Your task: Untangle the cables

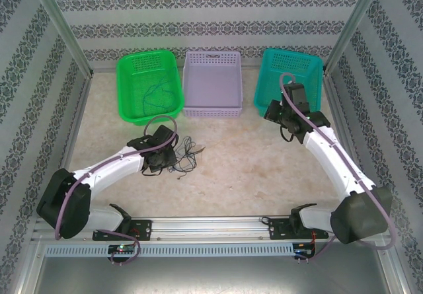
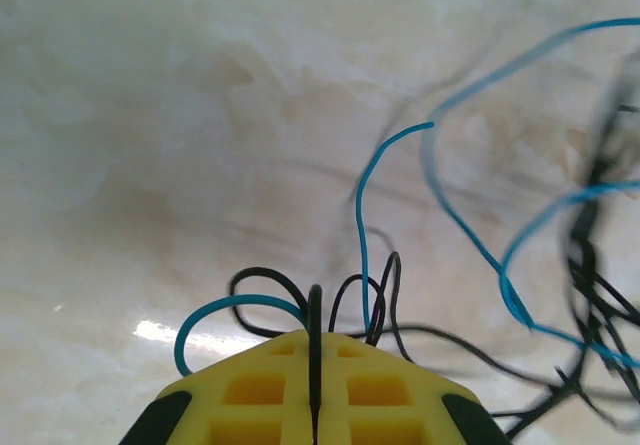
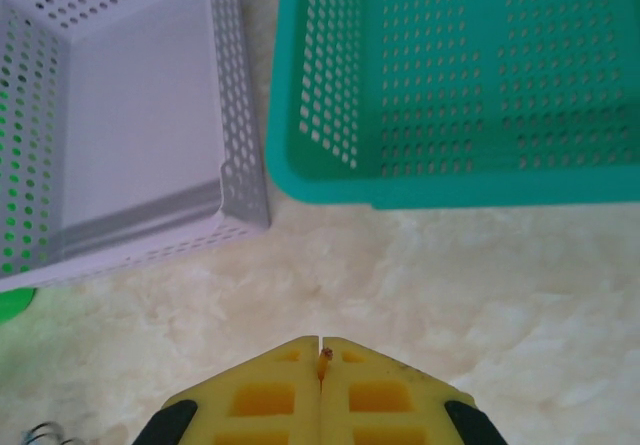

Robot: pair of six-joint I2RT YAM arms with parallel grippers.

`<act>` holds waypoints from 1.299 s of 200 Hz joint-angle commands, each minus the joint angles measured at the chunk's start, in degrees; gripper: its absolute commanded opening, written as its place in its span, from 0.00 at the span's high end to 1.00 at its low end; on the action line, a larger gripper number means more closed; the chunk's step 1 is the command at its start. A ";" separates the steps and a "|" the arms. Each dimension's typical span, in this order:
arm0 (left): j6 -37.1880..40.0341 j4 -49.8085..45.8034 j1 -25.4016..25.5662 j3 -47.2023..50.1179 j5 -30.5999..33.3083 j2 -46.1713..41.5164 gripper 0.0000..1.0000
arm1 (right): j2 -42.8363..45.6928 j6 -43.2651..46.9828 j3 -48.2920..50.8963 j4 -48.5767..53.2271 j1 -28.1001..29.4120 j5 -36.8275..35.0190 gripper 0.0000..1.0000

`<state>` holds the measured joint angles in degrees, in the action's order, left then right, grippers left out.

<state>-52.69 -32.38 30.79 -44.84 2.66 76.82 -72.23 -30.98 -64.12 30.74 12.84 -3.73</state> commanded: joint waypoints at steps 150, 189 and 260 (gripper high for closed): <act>3.29 -5.66 -3.71 -10.19 0.14 0.39 0.39 | 7.87 17.65 -13.20 3.67 -1.83 -6.26 1.00; 5.57 -6.84 -3.43 -16.34 -0.88 -3.47 0.26 | 8.16 21.89 -15.51 -0.36 -1.91 -4.25 1.00; 3.03 -2.33 -2.97 -23.19 -7.22 -6.36 0.28 | 4.57 23.28 -21.24 -3.95 -2.71 -4.40 1.00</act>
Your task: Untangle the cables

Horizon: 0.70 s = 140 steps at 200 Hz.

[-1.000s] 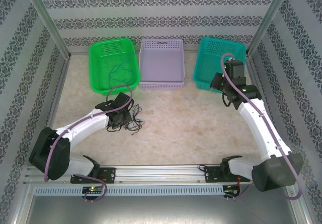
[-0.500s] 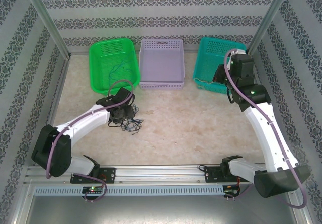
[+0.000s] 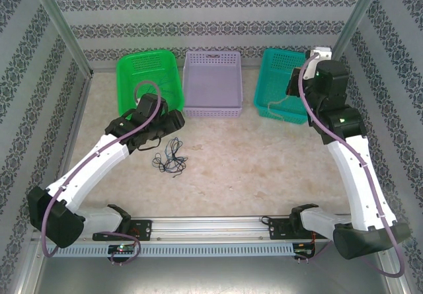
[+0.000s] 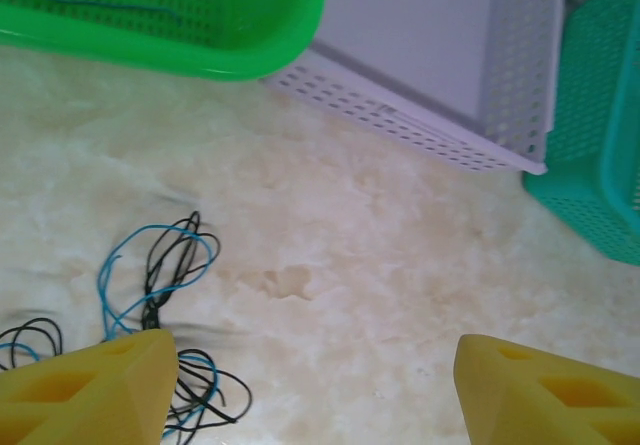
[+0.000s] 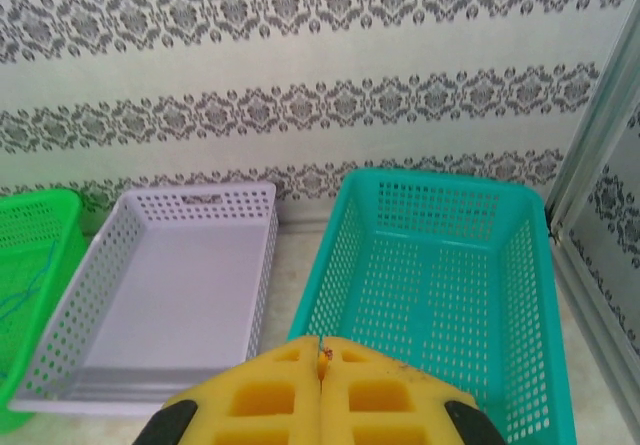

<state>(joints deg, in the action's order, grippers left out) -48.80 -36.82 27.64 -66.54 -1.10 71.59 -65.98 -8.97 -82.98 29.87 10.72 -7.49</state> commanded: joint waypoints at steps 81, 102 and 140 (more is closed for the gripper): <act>5.19 21.17 2.69 -3.59 -15.86 -3.51 0.31 | -15.22 -0.64 -13.78 -5.59 -8.34 2.60 1.00; 7.76 23.23 2.79 -6.53 -17.36 -4.07 0.30 | -19.70 -1.65 -17.62 -4.08 -10.39 4.45 1.00; 14.09 18.50 2.88 -19.40 -20.06 -0.80 0.30 | -26.59 -1.40 -24.39 0.84 -13.01 5.51 1.00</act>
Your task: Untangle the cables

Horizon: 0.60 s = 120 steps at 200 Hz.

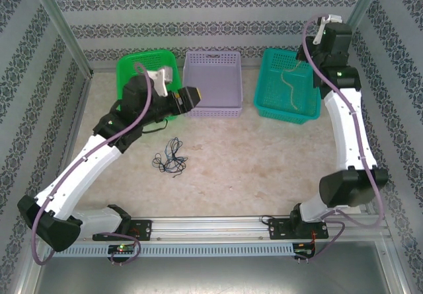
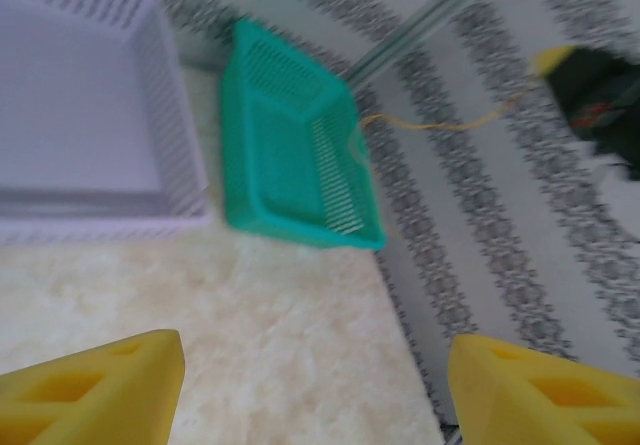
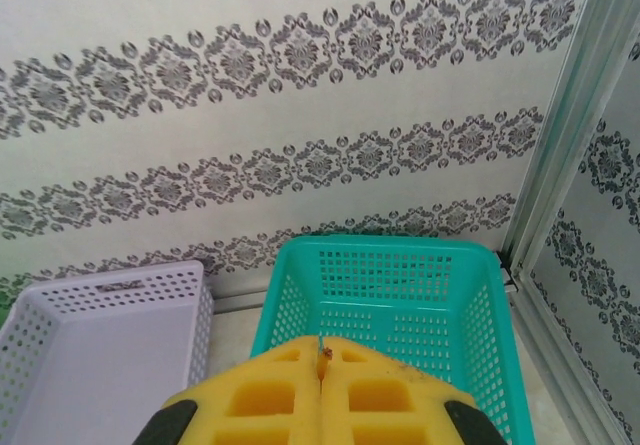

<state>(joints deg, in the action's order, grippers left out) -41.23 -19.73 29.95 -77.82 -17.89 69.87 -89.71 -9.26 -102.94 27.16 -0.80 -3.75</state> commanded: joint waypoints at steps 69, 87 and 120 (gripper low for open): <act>12.40 -4.86 0.88 -26.22 -5.90 10.18 0.29 | -11.99 -2.70 -12.69 12.75 -3.85 3.94 1.00; 11.69 -4.08 0.91 -26.59 -6.26 11.16 0.30 | -13.04 -3.13 -12.55 13.57 -3.95 4.19 1.00; 10.76 -3.35 1.38 -25.63 -6.29 11.87 0.30 | -18.87 -4.34 -14.38 15.21 -5.21 6.25 1.00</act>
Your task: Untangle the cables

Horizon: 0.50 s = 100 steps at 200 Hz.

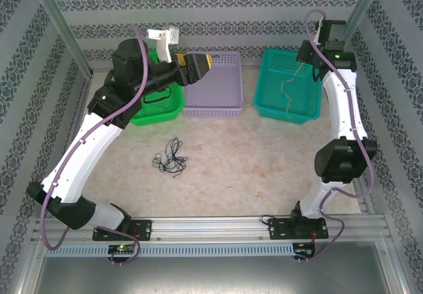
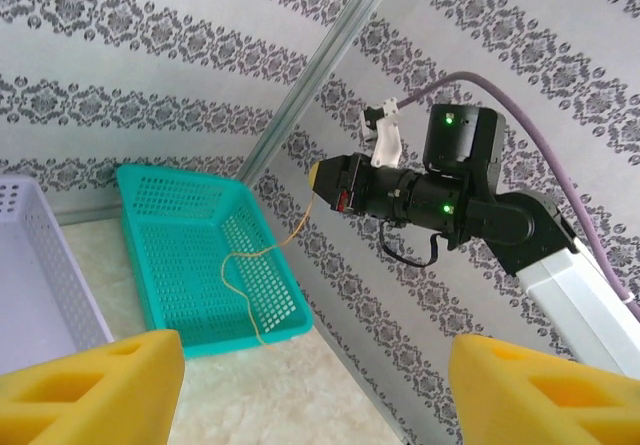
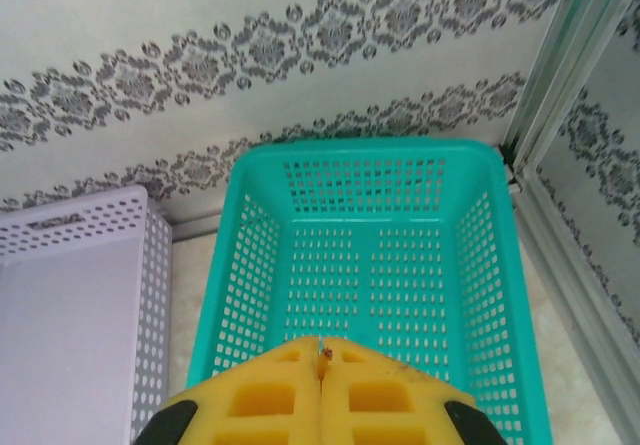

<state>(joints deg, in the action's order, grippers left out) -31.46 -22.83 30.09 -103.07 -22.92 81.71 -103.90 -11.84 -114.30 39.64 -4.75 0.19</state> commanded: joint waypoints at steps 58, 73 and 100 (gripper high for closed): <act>-0.60 -0.58 2.29 1.42 0.72 -0.07 0.29 | -29.99 -7.40 -28.17 11.07 -5.74 2.29 0.52; -0.82 -1.49 2.61 1.77 1.58 -0.15 0.29 | -32.13 -8.52 -33.90 11.57 -5.77 2.79 0.45; -2.03 -3.91 2.74 3.23 4.32 -0.41 0.30 | -29.92 -9.78 -33.36 10.28 -5.11 2.60 0.41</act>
<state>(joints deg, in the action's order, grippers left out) -32.16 -23.97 32.05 -101.45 -21.54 82.04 -138.32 -18.87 -143.63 48.99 -10.79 2.31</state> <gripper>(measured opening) 0.704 0.580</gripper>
